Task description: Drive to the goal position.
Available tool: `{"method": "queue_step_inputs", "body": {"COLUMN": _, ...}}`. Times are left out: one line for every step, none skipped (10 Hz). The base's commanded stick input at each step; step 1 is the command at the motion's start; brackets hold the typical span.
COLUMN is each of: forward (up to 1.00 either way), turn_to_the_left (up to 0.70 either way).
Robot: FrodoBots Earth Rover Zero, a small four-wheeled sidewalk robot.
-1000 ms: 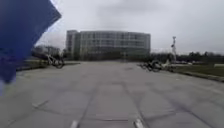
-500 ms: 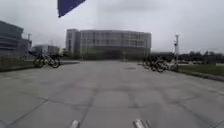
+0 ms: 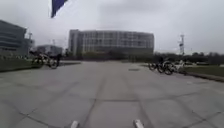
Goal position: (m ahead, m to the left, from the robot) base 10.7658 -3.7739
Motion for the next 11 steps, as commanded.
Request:
{"method": "queue_step_inputs", "body": {"forward": 1.00, "turn_to_the_left": -0.11}}
{"method": "queue_step_inputs", "body": {"forward": 1.00, "turn_to_the_left": 0.00}}
{"method": "queue_step_inputs", "body": {"forward": 1.00, "turn_to_the_left": 0.00}}
{"method": "queue_step_inputs", "body": {"forward": 1.00, "turn_to_the_left": 0.00}}
{"method": "queue_step_inputs", "body": {"forward": 1.00, "turn_to_the_left": 0.00}}
{"method": "queue_step_inputs", "body": {"forward": 1.00, "turn_to_the_left": 0.00}}
{"method": "queue_step_inputs", "body": {"forward": 1.00, "turn_to_the_left": 0.00}}
{"method": "queue_step_inputs", "body": {"forward": 1.00, "turn_to_the_left": 0.00}}
{"method": "queue_step_inputs", "body": {"forward": 1.00, "turn_to_the_left": 0.00}}
{"method": "queue_step_inputs", "body": {"forward": 1.00, "turn_to_the_left": 0.00}}
{"method": "queue_step_inputs", "body": {"forward": 1.00, "turn_to_the_left": 0.00}}
